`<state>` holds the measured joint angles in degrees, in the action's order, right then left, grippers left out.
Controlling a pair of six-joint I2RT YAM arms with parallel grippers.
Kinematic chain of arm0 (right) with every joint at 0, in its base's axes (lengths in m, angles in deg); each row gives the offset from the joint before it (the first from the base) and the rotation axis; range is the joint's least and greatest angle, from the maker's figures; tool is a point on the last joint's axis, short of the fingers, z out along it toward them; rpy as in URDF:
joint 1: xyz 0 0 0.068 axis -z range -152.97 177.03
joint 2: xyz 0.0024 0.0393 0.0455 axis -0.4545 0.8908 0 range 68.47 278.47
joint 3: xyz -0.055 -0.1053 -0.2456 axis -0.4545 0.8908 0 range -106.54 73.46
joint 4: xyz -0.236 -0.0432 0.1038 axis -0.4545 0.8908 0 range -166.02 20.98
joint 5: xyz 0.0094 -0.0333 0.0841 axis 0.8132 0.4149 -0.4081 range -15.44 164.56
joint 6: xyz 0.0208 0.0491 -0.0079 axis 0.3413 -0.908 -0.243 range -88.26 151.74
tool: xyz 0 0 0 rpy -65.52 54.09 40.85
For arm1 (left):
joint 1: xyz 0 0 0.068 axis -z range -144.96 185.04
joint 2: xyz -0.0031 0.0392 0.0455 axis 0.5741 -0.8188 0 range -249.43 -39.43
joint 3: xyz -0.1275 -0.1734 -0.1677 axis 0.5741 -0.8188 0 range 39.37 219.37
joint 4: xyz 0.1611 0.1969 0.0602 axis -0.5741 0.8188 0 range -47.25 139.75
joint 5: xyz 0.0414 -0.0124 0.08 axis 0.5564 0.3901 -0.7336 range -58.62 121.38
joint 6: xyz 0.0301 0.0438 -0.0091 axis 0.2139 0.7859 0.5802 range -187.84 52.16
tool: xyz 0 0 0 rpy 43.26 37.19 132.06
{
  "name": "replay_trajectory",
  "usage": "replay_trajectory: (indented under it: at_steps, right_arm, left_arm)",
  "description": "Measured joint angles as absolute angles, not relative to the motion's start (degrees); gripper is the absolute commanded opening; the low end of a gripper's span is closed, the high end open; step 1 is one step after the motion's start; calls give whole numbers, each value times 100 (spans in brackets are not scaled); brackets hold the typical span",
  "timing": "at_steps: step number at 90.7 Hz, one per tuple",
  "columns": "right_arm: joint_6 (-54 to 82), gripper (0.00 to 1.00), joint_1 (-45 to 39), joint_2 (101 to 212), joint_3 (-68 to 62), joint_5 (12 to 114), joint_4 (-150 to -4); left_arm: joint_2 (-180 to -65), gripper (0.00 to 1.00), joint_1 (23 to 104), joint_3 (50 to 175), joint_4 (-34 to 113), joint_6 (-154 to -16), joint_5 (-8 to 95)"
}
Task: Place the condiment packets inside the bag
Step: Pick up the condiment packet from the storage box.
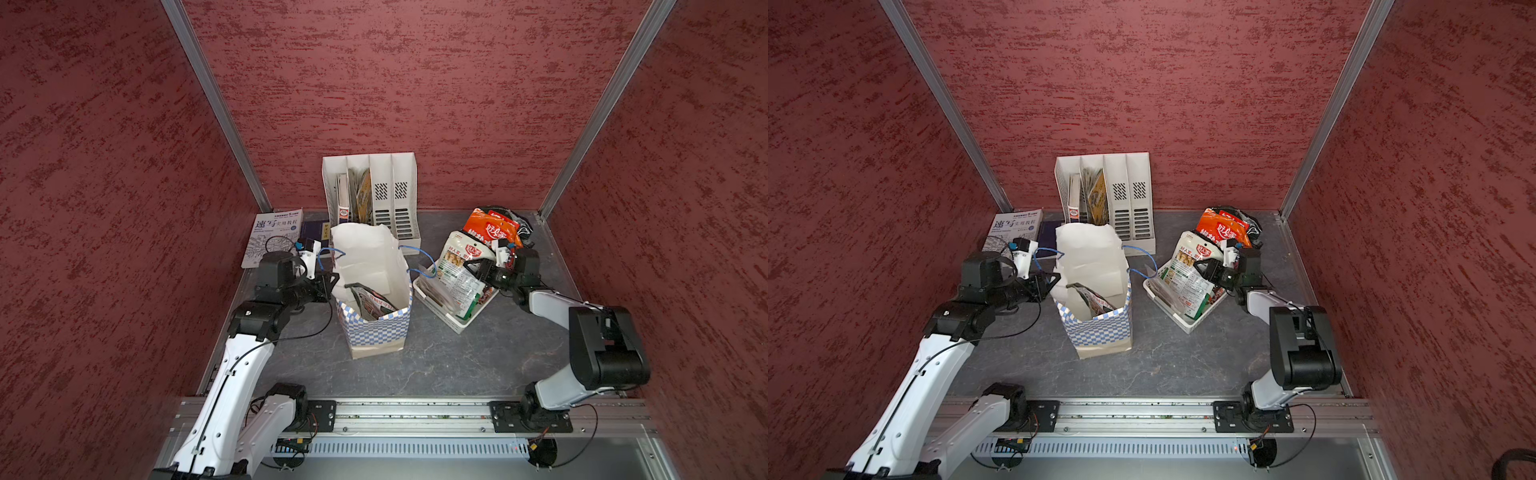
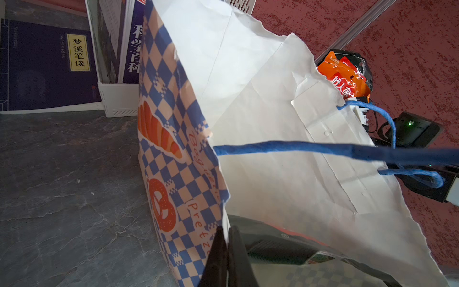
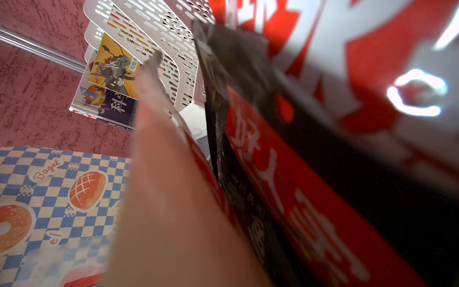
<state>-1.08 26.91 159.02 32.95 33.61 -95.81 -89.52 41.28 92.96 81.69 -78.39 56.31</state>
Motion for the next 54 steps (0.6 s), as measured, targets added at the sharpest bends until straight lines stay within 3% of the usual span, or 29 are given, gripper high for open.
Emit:
replay_trajectory:
  at_steps: [13,33,41,54]
  right_arm:
    - [268,21,2695,15543,3500,3525,-9605]
    - [1494,13,2704,13648,3581,3776,-9032]
    - [1938,0,2704,12960,3546,3820,-8709]
    - [2397,0,2704,12072,3526,3919,-8368]
  left_arm:
    - [-8928,0,4139,9296,8169,-7806,5622]
    - [-8926,0,4160,9296,8169,-7778,5611]
    - [-8926,0,4180,9296,8169,-7747,5609]
    - [-8923,0,4204,9296,8169,-7738,5580]
